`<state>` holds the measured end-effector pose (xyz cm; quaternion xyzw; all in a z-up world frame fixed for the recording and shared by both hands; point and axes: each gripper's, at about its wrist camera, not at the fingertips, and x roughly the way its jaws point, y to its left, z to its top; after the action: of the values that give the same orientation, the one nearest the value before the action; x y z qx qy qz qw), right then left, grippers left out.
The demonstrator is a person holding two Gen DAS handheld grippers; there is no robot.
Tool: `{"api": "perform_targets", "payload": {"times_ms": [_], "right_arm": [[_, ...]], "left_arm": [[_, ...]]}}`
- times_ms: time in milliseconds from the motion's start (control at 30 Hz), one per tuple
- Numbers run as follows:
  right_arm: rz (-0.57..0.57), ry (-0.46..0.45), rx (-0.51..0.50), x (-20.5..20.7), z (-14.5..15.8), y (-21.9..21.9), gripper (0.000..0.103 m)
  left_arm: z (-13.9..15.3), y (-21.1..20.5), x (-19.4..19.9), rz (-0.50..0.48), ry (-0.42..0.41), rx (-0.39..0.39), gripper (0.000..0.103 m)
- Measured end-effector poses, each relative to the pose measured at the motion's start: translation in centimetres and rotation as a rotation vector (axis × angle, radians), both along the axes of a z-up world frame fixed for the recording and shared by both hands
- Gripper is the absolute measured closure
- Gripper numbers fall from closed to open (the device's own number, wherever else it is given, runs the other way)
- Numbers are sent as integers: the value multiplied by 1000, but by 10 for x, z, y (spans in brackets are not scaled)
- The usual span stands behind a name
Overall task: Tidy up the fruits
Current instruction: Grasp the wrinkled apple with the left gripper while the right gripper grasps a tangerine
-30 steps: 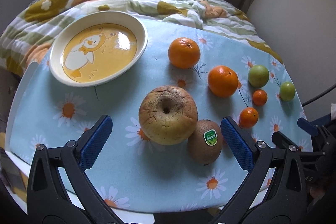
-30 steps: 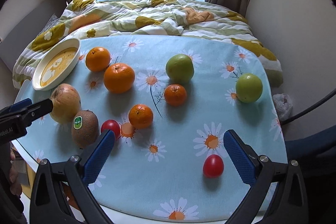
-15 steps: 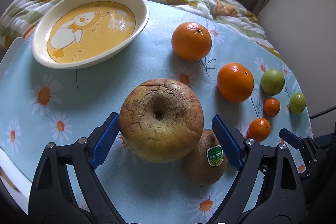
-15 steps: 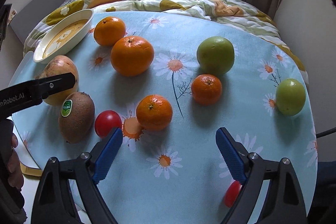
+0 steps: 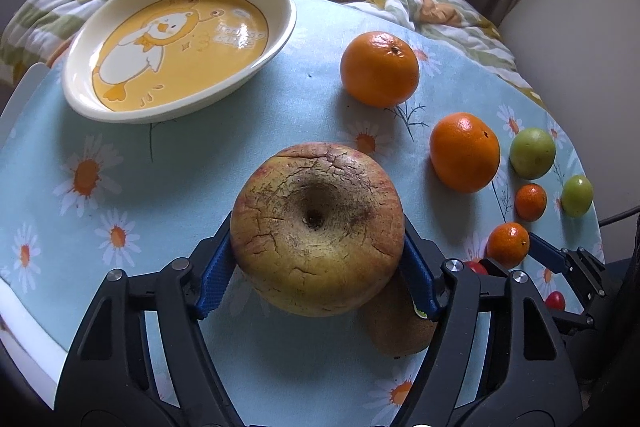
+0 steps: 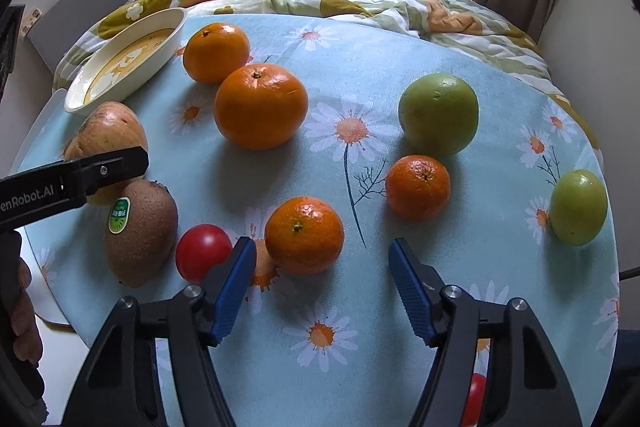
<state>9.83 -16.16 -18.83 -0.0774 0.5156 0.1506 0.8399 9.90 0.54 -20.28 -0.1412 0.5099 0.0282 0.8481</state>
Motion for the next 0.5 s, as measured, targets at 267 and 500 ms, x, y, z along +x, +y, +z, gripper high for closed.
{"api": "perform_targets", "payload": {"times_ms": [267,500], "right_arm": [[43,-13,-20,4,0,10,68],[58,-13,-13,4,4,11,68]], "left_arm": [[1,10,-9,16,-6,24,23],[6,13,-16,29,-25,32,24]]}}
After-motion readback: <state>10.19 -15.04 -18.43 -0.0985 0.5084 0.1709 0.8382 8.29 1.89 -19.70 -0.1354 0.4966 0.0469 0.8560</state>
